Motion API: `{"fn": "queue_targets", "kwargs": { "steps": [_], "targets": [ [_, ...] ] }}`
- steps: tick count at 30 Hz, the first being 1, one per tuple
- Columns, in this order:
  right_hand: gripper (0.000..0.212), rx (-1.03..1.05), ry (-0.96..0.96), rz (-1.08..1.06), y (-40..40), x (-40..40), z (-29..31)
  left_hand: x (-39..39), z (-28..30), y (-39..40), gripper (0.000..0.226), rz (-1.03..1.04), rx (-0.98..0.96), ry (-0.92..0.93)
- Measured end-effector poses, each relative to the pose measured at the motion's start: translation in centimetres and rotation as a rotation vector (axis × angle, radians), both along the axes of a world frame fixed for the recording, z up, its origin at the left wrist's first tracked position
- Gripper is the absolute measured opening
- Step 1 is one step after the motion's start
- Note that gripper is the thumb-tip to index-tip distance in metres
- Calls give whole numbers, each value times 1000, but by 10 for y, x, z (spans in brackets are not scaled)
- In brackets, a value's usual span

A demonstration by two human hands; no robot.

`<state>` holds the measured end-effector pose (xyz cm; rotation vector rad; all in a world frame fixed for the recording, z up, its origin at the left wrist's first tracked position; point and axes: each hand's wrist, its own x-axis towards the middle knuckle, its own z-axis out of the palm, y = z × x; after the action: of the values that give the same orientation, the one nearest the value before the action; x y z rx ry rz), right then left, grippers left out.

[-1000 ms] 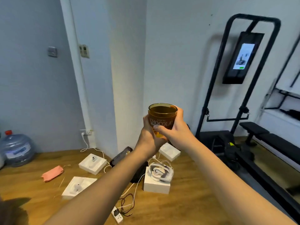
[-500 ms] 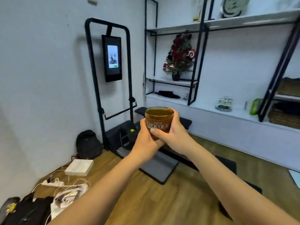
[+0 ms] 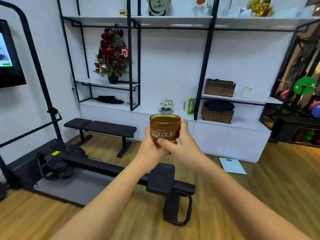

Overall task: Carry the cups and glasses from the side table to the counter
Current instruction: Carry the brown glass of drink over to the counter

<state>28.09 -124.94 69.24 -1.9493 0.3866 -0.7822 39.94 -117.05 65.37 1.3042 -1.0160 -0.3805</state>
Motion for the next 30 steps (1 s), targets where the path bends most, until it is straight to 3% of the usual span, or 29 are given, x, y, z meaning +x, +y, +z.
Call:
{"fn": "queue_targets", "kwargs": {
  "steps": [4,9,13,19,24,30],
  "targets": [
    [82,15,-37,-96,-70,-15,-10,-9,-1,-78,75,-89,20,-12],
    [77,37,-47,-163,-168,-15,-27,-3,-13,-185,64,-160,52,-65],
    [78,25,-37,-182,-255,-4,-35,11,-21,-276,73,-188,54,-78],
    [90,-4,-16,-194,-388,31,-20,44,-16,-417,75,-203,31,5],
    [80,25,-67,-223,-492,49,-21,64,-12,-526,74,-249,50,33],
    [87,29,-32,-185,-628,66,-39,81,-32,-651,73,-238,53,40]
  ]
}}
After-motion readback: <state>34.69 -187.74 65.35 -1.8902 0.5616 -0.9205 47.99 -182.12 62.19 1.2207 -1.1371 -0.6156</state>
